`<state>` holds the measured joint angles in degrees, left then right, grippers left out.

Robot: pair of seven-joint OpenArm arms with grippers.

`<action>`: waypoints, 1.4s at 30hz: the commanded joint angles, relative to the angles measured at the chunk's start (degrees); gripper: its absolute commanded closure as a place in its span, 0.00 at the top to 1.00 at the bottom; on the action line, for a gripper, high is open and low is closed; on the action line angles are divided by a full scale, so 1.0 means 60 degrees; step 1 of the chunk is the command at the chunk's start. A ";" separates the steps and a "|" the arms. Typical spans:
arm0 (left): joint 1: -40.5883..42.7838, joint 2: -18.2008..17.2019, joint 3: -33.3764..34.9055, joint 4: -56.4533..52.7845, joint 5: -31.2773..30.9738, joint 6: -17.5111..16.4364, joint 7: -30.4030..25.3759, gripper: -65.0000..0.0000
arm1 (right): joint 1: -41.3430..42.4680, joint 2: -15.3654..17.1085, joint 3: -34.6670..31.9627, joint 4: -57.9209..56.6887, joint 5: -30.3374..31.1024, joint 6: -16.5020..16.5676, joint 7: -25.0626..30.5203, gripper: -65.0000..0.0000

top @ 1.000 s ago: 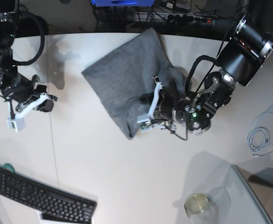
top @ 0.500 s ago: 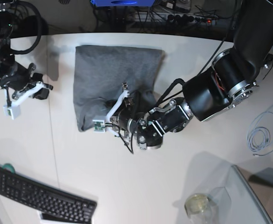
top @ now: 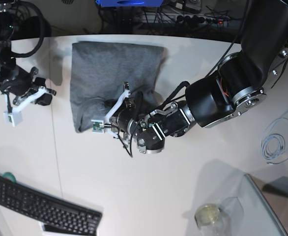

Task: Layout the t-shirt on the table in an organized manner, then fold the t-shirt properly
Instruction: 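Grasp the folded shirt's edge with both grippers and drag it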

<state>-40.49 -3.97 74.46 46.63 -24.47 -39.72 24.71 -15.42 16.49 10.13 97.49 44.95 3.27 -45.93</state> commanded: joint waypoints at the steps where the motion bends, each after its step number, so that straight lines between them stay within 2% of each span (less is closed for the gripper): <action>1: -0.0307 0.0097 -0.0080 0.0103 -0.0090 -0.0046 -0.0082 0.00 | 0.0130 0.0116 0.0048 0.0154 0.0106 0.0078 0.0161 0.01; 6: -0.0453 0.0097 -0.0080 0.0118 -0.0090 -0.0046 -0.0082 0.00 | 0.0130 0.0116 0.0004 0.0154 0.0106 0.0078 0.0161 0.01; 12: -0.0746 0.0097 -0.0080 0.0206 -0.0120 -0.0046 0.0138 0.55 | 0.0130 0.0116 -0.0011 0.0154 0.0106 0.0078 0.0146 0.01; 14: -0.0849 0.0097 -0.0080 0.0499 -0.0120 -0.0046 0.0402 0.68 | 0.0130 0.0116 -0.0011 0.0154 0.0106 0.0078 0.0146 0.01; 16: -0.0966 0.0053 -0.0080 0.0880 -0.0120 -0.0046 0.0592 0.78 | 0.0130 0.0116 -0.0025 0.0154 0.0106 0.0078 0.0146 0.01; 20: -0.1303 -0.0049 -0.0124 0.1525 -0.0193 -0.0046 0.1076 0.85 | 0.0145 0.0101 -0.0025 0.0154 0.0120 0.0078 0.0132 0.01; 24: -0.1010 -0.0621 -0.1896 0.3049 -0.0178 -0.0046 0.2072 0.84 | -0.0001 0.0101 -0.0113 0.0301 0.0135 0.0093 0.0132 0.01; 25: -0.0775 -0.0811 -0.2453 0.3561 -0.0178 -0.0046 0.2351 0.81 | -0.0045 0.0116 -0.0304 0.0389 0.0120 0.0093 0.0161 0.01; 26: -0.0365 -0.1016 -0.3157 0.4221 -0.0120 -0.0046 0.2717 0.74 | -0.0060 0.0145 -0.0524 0.0535 0.0106 0.0093 0.0176 0.01; 27: 0.0045 -0.1236 -0.3801 0.4792 -0.0120 -0.0046 0.2995 0.65 | -0.0060 0.0175 -0.0699 0.0711 0.0091 0.0093 0.0176 0.01; 29: 0.1232 -0.1603 -0.5091 0.6052 -0.0105 -0.0046 0.3435 0.35 | -0.0163 0.0175 -0.1124 0.1063 0.0091 0.0093 0.0132 0.01; 31: 0.2507 -0.1837 -0.6160 0.7034 -0.0090 -0.0046 0.3596 0.00 | -0.0236 0.0189 -0.1535 0.1312 0.0091 0.0093 0.0117 0.01; 36: 0.6096 -0.2233 -0.8461 0.8675 -0.0076 0.0049 0.3186 0.00 | -0.0251 0.0790 -0.3044 0.1517 0.0091 0.0093 0.0117 0.01; 38: 0.7137 -0.2364 -0.8754 0.8953 -0.0076 0.0196 0.2526 0.00 | -0.0236 0.0922 -0.3483 0.1517 0.0091 0.0063 0.0117 0.01; 42: 0.8104 -0.2540 -0.8798 0.8895 -0.0046 0.0196 0.1457 0.00 | -0.0236 0.0878 -0.3732 0.1268 0.0091 0.0063 0.0132 0.01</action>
<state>9.08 -19.07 22.09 99.13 -23.94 -38.48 34.96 -17.04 21.04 -12.51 104.42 45.21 3.51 -45.89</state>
